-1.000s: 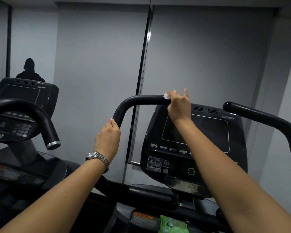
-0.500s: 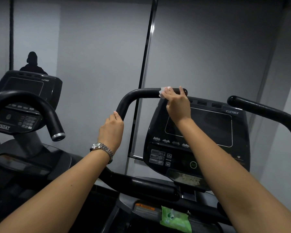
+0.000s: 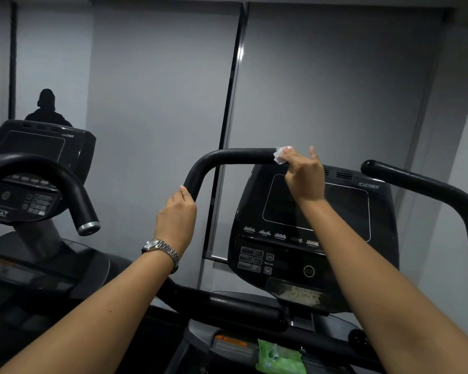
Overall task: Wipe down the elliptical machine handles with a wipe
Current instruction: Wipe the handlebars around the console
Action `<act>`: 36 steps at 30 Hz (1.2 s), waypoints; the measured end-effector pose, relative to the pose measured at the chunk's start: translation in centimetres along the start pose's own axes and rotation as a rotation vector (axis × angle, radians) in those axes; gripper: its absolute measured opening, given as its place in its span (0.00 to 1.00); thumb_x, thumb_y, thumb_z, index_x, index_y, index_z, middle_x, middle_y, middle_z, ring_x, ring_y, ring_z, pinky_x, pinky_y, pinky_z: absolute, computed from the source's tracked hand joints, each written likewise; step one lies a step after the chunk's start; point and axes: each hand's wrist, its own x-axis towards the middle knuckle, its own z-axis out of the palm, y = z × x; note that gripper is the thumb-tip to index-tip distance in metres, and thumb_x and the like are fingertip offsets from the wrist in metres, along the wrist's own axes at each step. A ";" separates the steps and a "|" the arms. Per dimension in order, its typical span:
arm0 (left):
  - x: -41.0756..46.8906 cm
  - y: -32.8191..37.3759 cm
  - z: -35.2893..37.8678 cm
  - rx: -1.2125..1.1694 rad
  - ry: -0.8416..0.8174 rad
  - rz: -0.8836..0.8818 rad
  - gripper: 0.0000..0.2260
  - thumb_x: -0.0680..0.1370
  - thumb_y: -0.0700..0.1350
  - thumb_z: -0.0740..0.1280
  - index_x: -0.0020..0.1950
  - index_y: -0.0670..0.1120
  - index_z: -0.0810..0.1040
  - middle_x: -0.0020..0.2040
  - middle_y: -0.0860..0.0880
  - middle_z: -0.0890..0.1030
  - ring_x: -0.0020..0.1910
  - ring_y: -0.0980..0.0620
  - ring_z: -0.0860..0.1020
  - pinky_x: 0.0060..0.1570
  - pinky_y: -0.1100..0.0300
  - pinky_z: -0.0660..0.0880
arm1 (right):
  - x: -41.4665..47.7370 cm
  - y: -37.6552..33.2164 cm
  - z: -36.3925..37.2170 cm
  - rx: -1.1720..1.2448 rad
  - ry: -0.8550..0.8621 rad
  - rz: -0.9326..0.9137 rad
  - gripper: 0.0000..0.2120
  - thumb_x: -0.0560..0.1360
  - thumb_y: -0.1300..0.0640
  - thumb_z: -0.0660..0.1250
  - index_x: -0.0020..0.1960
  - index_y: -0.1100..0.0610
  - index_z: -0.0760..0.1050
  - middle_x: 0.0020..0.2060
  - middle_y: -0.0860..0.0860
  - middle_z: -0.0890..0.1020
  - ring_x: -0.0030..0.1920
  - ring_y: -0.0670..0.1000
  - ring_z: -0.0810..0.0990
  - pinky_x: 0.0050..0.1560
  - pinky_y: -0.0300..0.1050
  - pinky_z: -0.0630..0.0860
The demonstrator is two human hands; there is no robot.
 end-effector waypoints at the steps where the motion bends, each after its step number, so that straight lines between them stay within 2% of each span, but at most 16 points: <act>1: 0.0 0.0 0.0 -0.002 0.000 0.001 0.26 0.78 0.32 0.57 0.74 0.33 0.53 0.63 0.39 0.71 0.57 0.45 0.76 0.49 0.55 0.77 | 0.5 -0.2 0.0 -0.006 -0.016 0.052 0.22 0.65 0.78 0.62 0.48 0.56 0.82 0.47 0.53 0.86 0.47 0.56 0.85 0.66 0.63 0.66; 4: 0.0 0.0 0.0 -0.004 -0.005 -0.002 0.26 0.78 0.32 0.57 0.74 0.33 0.53 0.63 0.39 0.72 0.56 0.45 0.76 0.48 0.56 0.76 | 2.8 -2.7 0.7 -0.003 -0.159 0.105 0.23 0.65 0.78 0.61 0.51 0.58 0.83 0.44 0.56 0.85 0.41 0.60 0.83 0.70 0.59 0.62; 7: 0.0 -0.1 0.0 -0.004 0.000 0.003 0.26 0.78 0.32 0.58 0.74 0.33 0.53 0.62 0.40 0.72 0.55 0.46 0.76 0.47 0.57 0.77 | 4.3 -6.5 1.8 0.035 -0.371 0.054 0.25 0.68 0.75 0.59 0.57 0.56 0.81 0.50 0.54 0.85 0.46 0.58 0.82 0.74 0.52 0.54; 11: 0.0 -0.2 0.1 -0.021 0.004 0.009 0.25 0.78 0.32 0.58 0.74 0.33 0.54 0.62 0.40 0.72 0.54 0.46 0.76 0.47 0.56 0.77 | 4.0 -10.7 3.4 0.043 -0.466 -0.143 0.27 0.73 0.75 0.56 0.64 0.55 0.76 0.61 0.52 0.80 0.57 0.53 0.80 0.75 0.50 0.51; 13: 0.0 -0.3 0.0 -0.032 0.003 0.008 0.26 0.77 0.32 0.58 0.74 0.33 0.54 0.62 0.40 0.72 0.55 0.45 0.76 0.47 0.56 0.77 | 3.3 -10.4 3.5 0.066 -0.444 -0.194 0.28 0.71 0.76 0.57 0.65 0.55 0.76 0.64 0.52 0.78 0.60 0.52 0.79 0.75 0.53 0.52; 14: 0.0 -0.3 -0.1 -0.040 0.002 0.007 0.26 0.77 0.32 0.58 0.74 0.33 0.55 0.62 0.40 0.72 0.55 0.45 0.76 0.47 0.55 0.77 | 2.9 -9.5 3.3 0.085 -0.381 -0.174 0.28 0.70 0.77 0.58 0.62 0.55 0.78 0.62 0.51 0.79 0.58 0.52 0.80 0.74 0.56 0.54; 17: 0.0 -0.3 0.0 -0.041 0.001 0.003 0.26 0.77 0.31 0.58 0.74 0.33 0.55 0.62 0.39 0.72 0.55 0.45 0.76 0.46 0.56 0.77 | 2.1 -6.6 2.4 0.068 -0.183 0.064 0.23 0.68 0.75 0.63 0.55 0.55 0.82 0.53 0.53 0.84 0.50 0.53 0.84 0.71 0.60 0.56; 19: 0.0 -0.3 0.1 -0.038 0.002 -0.001 0.26 0.77 0.32 0.58 0.74 0.33 0.55 0.62 0.40 0.72 0.55 0.45 0.76 0.47 0.56 0.77 | 2.3 -6.2 1.8 0.016 -0.154 0.181 0.17 0.71 0.72 0.63 0.53 0.57 0.83 0.45 0.54 0.86 0.43 0.56 0.84 0.72 0.61 0.55; 21: 0.0 -0.3 0.2 -0.045 0.008 -0.001 0.25 0.77 0.32 0.58 0.74 0.33 0.55 0.62 0.39 0.73 0.55 0.45 0.76 0.47 0.56 0.77 | 2.9 -7.2 2.1 0.003 -0.187 0.188 0.14 0.74 0.70 0.62 0.52 0.59 0.83 0.41 0.55 0.85 0.40 0.56 0.83 0.73 0.59 0.54; 23: 0.0 -0.2 0.2 -0.047 0.014 0.002 0.25 0.77 0.32 0.58 0.74 0.33 0.56 0.62 0.40 0.73 0.54 0.45 0.77 0.46 0.56 0.77 | 3.1 -8.9 3.1 0.053 -0.232 0.138 0.15 0.74 0.70 0.62 0.54 0.58 0.82 0.44 0.54 0.85 0.42 0.53 0.83 0.74 0.57 0.52; 25: 0.0 -0.3 0.1 -0.044 0.019 0.002 0.25 0.77 0.32 0.58 0.74 0.34 0.56 0.61 0.40 0.73 0.54 0.46 0.77 0.45 0.56 0.77 | 3.0 -10.9 4.1 0.115 -0.279 0.058 0.18 0.74 0.73 0.61 0.57 0.58 0.80 0.52 0.53 0.84 0.50 0.52 0.83 0.74 0.54 0.49; 29: 0.0 -0.4 0.0 -0.050 0.015 -0.010 0.25 0.77 0.32 0.58 0.73 0.34 0.58 0.60 0.40 0.74 0.53 0.44 0.77 0.44 0.54 0.77 | 2.2 -14.4 4.7 0.155 -0.497 -0.191 0.24 0.75 0.73 0.56 0.66 0.58 0.74 0.66 0.53 0.75 0.69 0.52 0.70 0.75 0.55 0.45; 32: -0.1 -0.4 -0.1 -0.055 0.013 -0.014 0.24 0.78 0.34 0.59 0.73 0.34 0.58 0.61 0.40 0.74 0.54 0.44 0.77 0.45 0.54 0.77 | 1.6 -14.9 4.7 0.137 -0.571 -0.387 0.23 0.78 0.70 0.55 0.68 0.56 0.72 0.69 0.50 0.73 0.72 0.50 0.66 0.75 0.54 0.45; 34: -0.2 -0.3 -0.1 -0.063 0.013 -0.012 0.24 0.78 0.34 0.59 0.73 0.34 0.58 0.60 0.39 0.75 0.54 0.43 0.77 0.45 0.53 0.77 | 1.6 -14.0 4.5 0.151 -0.558 -0.391 0.24 0.77 0.71 0.55 0.68 0.54 0.72 0.69 0.49 0.72 0.72 0.48 0.66 0.75 0.55 0.45; 36: -0.1 -0.4 0.0 -0.063 0.012 -0.011 0.24 0.78 0.34 0.60 0.73 0.34 0.59 0.59 0.38 0.75 0.53 0.42 0.78 0.43 0.52 0.77 | 2.0 -12.3 3.8 0.130 -0.487 -0.312 0.25 0.76 0.73 0.56 0.68 0.54 0.73 0.69 0.50 0.73 0.71 0.48 0.68 0.75 0.57 0.47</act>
